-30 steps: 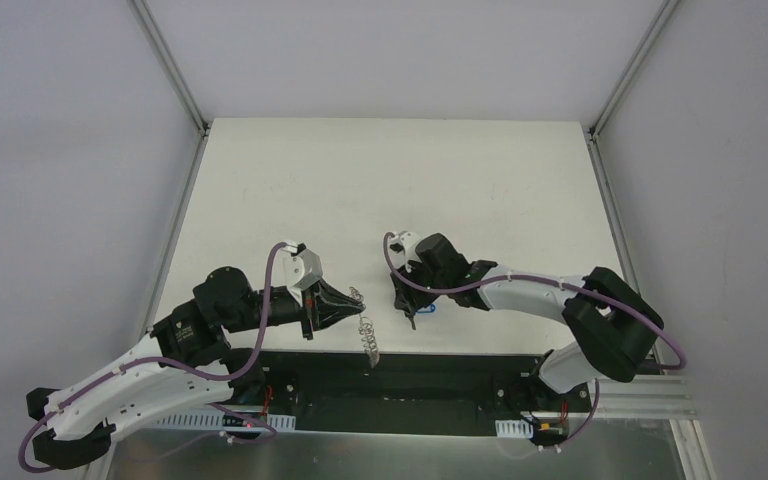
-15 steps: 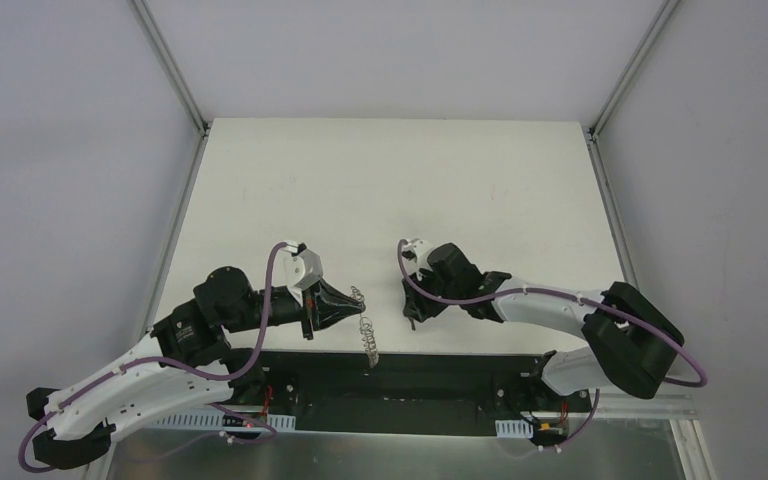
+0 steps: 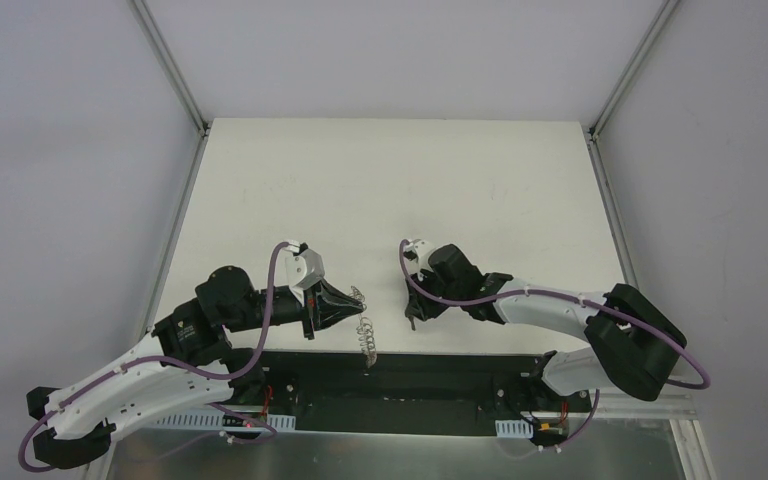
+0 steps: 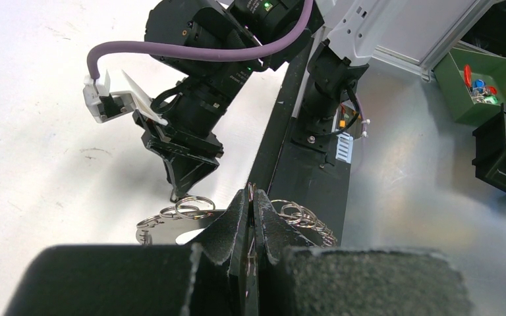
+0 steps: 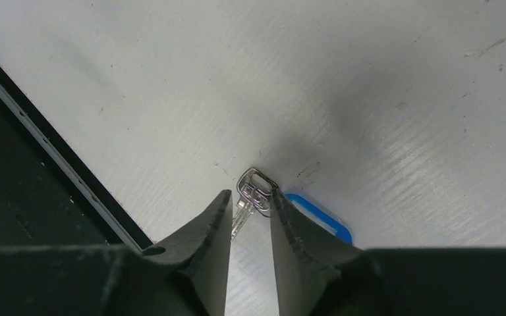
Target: Put the keys on the keyring
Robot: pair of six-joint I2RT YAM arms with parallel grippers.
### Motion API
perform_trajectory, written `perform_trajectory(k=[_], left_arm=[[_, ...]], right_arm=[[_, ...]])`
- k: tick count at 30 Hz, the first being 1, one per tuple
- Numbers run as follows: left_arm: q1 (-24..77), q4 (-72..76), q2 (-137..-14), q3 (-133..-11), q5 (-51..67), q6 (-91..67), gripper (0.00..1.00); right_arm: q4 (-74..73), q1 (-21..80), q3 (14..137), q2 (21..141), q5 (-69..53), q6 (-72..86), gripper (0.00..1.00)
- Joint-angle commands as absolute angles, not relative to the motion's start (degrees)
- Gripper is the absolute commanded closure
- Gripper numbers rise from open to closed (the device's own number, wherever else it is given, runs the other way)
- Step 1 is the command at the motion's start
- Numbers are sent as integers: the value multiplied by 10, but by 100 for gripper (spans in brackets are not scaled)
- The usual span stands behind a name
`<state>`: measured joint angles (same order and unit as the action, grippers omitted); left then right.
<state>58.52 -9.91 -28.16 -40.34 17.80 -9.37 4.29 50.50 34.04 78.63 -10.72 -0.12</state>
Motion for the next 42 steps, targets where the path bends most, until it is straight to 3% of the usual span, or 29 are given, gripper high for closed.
perform_trajectory(k=[1,4,21,42], left_arm=[[587,-66,-280,-403,185,-93,100],[587,-67,-281,-403,185,-93,100],[586,-67,-281,-403,187,-94,100],[587,-66,-279,-402,186,-94,100]], right_arm=[[57,508,343,786,-107,16,73],[55,508,344,785,-110,16,79],[8,555,375,801,-45,-23,64],[-49,603,419,840,72,-60,68]])
